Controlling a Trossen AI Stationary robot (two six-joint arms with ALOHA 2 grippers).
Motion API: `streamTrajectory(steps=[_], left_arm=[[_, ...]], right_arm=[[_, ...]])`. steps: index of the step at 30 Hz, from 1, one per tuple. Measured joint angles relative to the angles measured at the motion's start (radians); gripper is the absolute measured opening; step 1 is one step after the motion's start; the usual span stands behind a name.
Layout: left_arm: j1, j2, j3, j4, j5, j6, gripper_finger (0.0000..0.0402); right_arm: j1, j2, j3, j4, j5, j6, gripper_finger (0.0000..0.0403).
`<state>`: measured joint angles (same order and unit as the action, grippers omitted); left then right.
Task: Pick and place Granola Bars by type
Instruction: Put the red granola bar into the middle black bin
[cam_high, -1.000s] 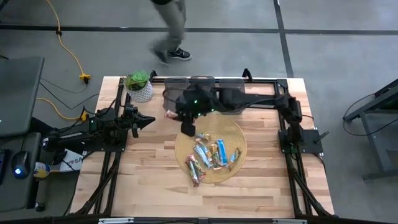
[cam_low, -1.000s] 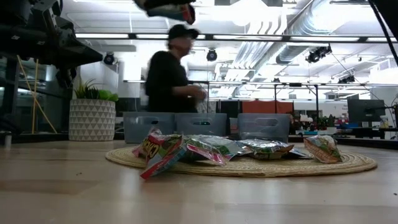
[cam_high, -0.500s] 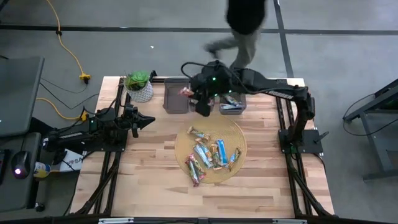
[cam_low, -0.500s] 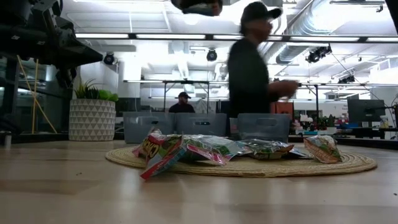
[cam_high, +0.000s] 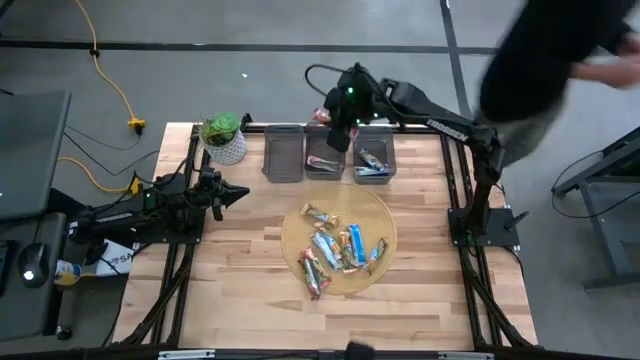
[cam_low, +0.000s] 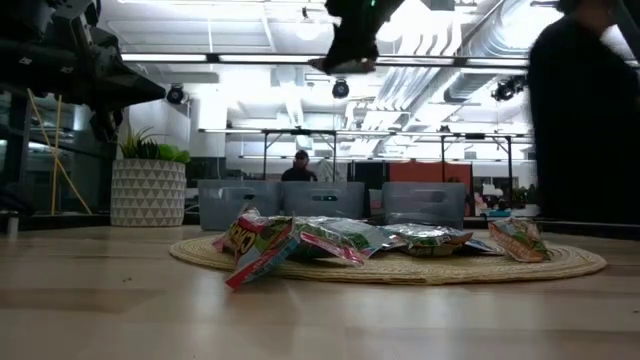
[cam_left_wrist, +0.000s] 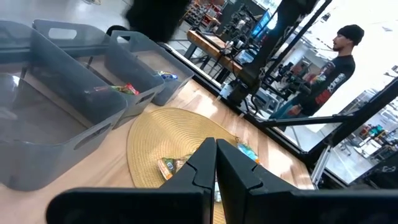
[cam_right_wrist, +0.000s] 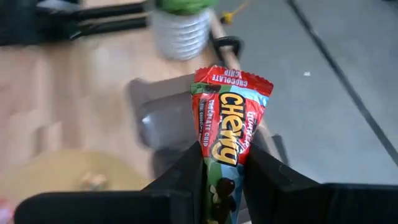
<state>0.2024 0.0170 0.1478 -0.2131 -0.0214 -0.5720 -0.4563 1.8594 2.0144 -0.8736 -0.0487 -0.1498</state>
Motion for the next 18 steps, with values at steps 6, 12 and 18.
streamTrajectory(steps=[6, 12, 18], left_arm=[[0.000, 0.000, 0.000, 0.000, -0.013, 0.001, 0.0010], [0.000, 0.000, 0.000, 0.000, -0.013, 0.000, 0.0010], [0.000, 0.000, 0.000, 0.000, -0.013, 0.000, 0.0010]], right_arm=[[-0.079, 0.102, 0.000, 0.110, -0.009, 0.066, 0.0074], [-0.093, 0.224, 0.000, 0.125, -0.096, 0.068, 0.0074], [-0.094, 0.329, 0.000, 0.050, -0.122, 0.040, 0.0074]])
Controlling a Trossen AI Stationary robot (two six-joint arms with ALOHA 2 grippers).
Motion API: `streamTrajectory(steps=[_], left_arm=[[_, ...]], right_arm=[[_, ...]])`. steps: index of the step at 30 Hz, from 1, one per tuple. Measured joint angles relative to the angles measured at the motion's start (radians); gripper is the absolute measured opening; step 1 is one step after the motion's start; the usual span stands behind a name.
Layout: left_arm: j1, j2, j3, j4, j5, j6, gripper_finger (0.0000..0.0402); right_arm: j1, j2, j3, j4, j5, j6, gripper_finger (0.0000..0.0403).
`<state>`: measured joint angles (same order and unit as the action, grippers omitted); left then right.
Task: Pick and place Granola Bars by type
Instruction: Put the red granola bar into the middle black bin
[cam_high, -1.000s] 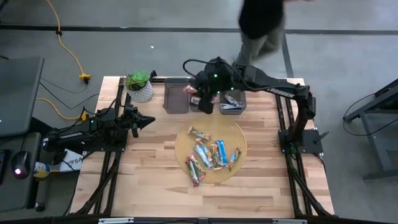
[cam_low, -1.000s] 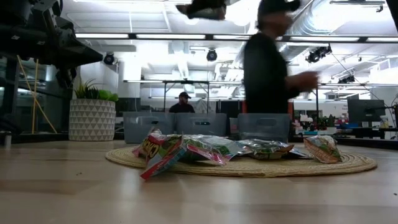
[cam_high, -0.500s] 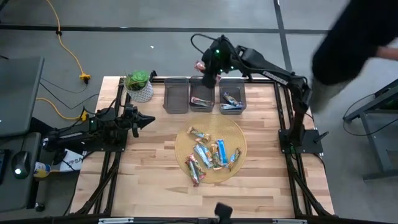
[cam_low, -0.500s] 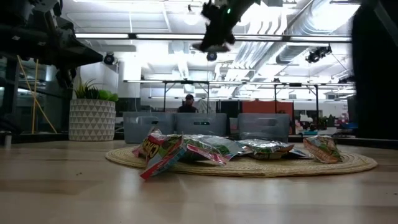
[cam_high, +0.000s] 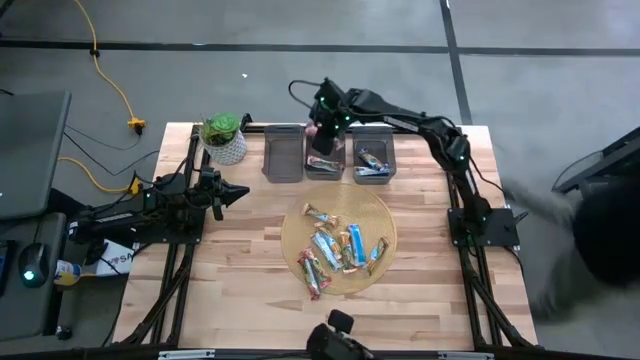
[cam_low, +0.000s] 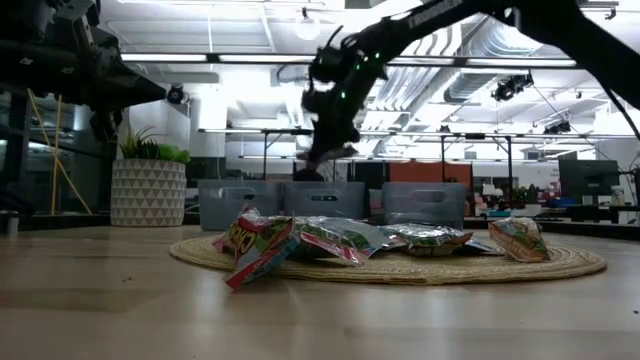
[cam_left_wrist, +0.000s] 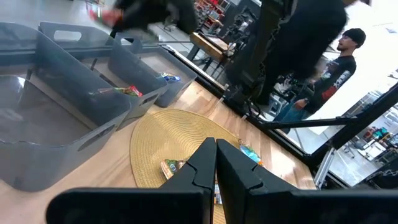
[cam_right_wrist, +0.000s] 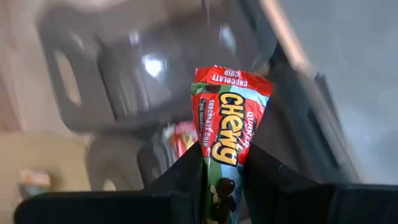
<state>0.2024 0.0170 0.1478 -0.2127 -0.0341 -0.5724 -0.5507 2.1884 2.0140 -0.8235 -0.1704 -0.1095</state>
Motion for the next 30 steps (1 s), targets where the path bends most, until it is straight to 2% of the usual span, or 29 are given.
streamTrajectory(steps=[10, 21, 30], left_arm=[[0.000, 0.000, 0.000, 0.000, 0.000, 0.000, 0.0010], [0.000, 0.000, 0.000, 0.000, 0.000, -0.001, 0.0010], [0.000, 0.000, 0.000, 0.000, 0.000, -0.001, 0.0010]], right_arm=[[0.003, 0.069, -0.001, -0.093, -0.013, -0.060, 0.0074], [0.016, 0.073, -0.001, -0.087, -0.160, -0.186, 0.0074], [0.047, 0.073, 0.001, -0.078, -0.160, -0.265, 0.0074]])
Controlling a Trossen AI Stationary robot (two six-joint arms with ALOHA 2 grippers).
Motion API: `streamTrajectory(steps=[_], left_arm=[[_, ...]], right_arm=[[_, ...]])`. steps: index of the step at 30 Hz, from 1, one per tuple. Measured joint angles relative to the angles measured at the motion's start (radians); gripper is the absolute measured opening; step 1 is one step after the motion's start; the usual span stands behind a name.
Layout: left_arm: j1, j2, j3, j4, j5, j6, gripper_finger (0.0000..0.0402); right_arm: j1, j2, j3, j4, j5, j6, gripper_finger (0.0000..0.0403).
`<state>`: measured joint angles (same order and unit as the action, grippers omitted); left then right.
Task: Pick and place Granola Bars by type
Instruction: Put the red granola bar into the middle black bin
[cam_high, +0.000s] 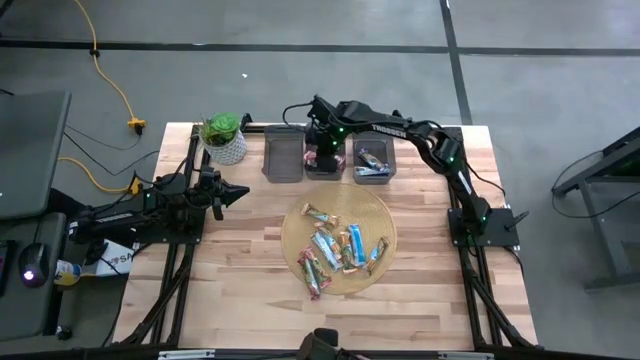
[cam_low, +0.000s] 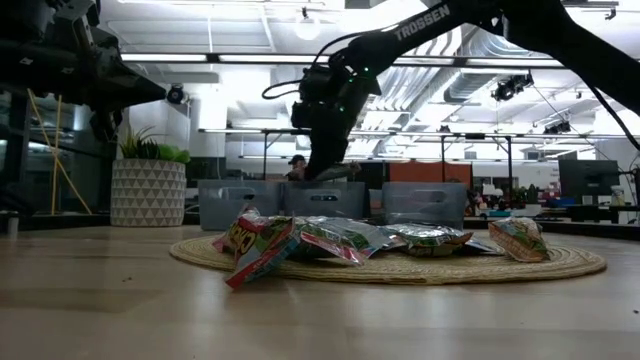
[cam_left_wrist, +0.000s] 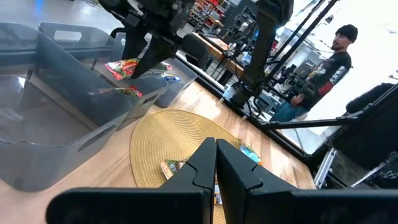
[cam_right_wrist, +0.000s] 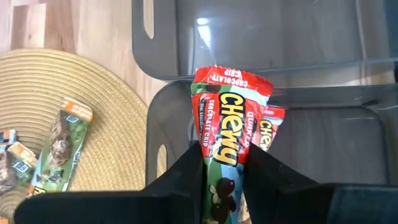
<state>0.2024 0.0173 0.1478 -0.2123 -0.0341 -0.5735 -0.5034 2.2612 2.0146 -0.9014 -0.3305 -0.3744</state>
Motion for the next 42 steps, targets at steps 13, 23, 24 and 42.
streamTrajectory(steps=[13, 23, 24, 42], left_arm=[[0.000, 0.000, 0.000, 0.000, 0.000, -0.002, 0.0010], [0.000, 0.000, 0.000, 0.000, 0.003, -0.002, 0.0010], [0.000, 0.000, 0.000, 0.000, 0.006, -0.001, 0.0010], [0.000, 0.000, 0.000, 0.000, 0.020, 0.001, 0.0010]], right_arm=[[0.002, 0.000, 0.000, -0.037, 0.044, -0.002, 0.0092], [0.002, -0.011, 0.000, -0.046, 0.070, 0.016, 0.0151], [0.002, -0.024, 0.000, -0.044, 0.067, 0.027, 0.0155], [0.195, -0.390, 0.000, -0.014, -0.057, 0.235, 0.0172]])
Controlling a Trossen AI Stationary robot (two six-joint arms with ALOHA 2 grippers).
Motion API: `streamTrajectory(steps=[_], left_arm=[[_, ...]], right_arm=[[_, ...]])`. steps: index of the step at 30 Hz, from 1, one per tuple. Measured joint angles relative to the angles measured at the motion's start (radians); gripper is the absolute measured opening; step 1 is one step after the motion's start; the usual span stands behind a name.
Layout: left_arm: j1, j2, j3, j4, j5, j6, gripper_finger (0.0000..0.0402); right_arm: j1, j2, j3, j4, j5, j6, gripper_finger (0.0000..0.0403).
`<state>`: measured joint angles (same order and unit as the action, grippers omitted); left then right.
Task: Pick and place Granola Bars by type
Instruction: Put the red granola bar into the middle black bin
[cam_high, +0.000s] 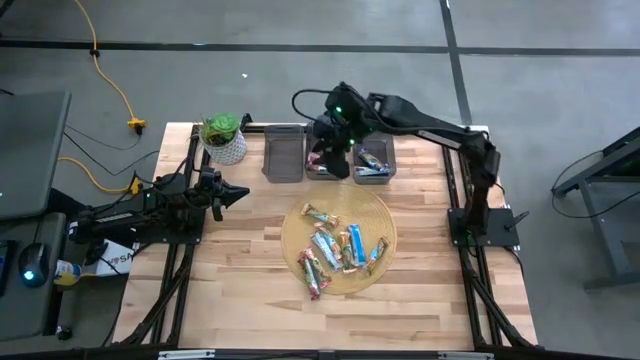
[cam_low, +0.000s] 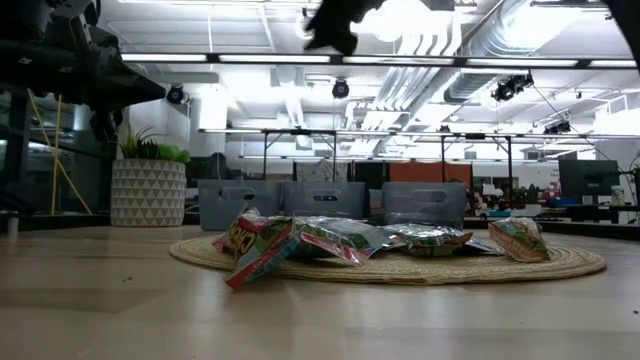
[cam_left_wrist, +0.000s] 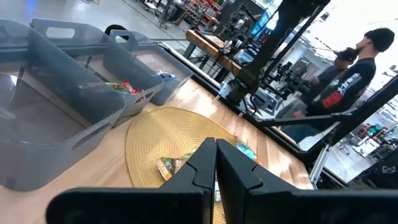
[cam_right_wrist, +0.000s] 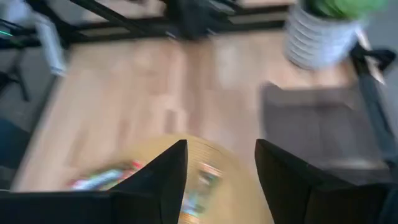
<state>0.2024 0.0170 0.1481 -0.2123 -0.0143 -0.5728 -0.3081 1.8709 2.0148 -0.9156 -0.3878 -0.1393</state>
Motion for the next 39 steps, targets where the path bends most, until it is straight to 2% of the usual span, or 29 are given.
streamTrajectory(steps=[10, 15, 22, 26, 28, 30, 39], left_arm=[[0.000, 0.000, 0.000, -0.002, 0.000, 0.004, 0.0010], [0.000, 0.000, 0.000, -0.004, 0.005, 0.012, 0.0010], [0.000, 0.000, 0.000, -0.004, 0.007, -0.030, 0.0010], [0.000, 0.000, 0.000, -0.004, 0.006, -0.037, 0.0010], [0.000, 0.000, 0.000, -0.003, 0.005, -0.038, 0.0010], [0.000, 0.000, 0.000, 0.004, 0.005, -0.040, 0.0010], [0.000, 0.000, 0.000, 0.008, 0.015, -0.062, 0.0010]], right_arm=[[0.310, -0.034, 0.000, 0.020, 0.104, 0.215, 0.0168], [0.456, -0.033, 0.000, 0.019, 0.207, 0.369, 0.0173], [0.630, -0.019, 0.000, 0.019, 0.418, 0.589, 0.0173], [0.714, 0.006, 0.000, 0.025, 0.586, 0.635, 0.0177], [0.746, 0.032, 0.000, 0.034, 0.671, 0.646, 0.0180], [0.761, 0.068, 0.000, 0.038, 0.705, 0.694, 0.0183], [0.716, 0.231, 0.000, 0.047, 0.693, 1.001, 0.0191]])
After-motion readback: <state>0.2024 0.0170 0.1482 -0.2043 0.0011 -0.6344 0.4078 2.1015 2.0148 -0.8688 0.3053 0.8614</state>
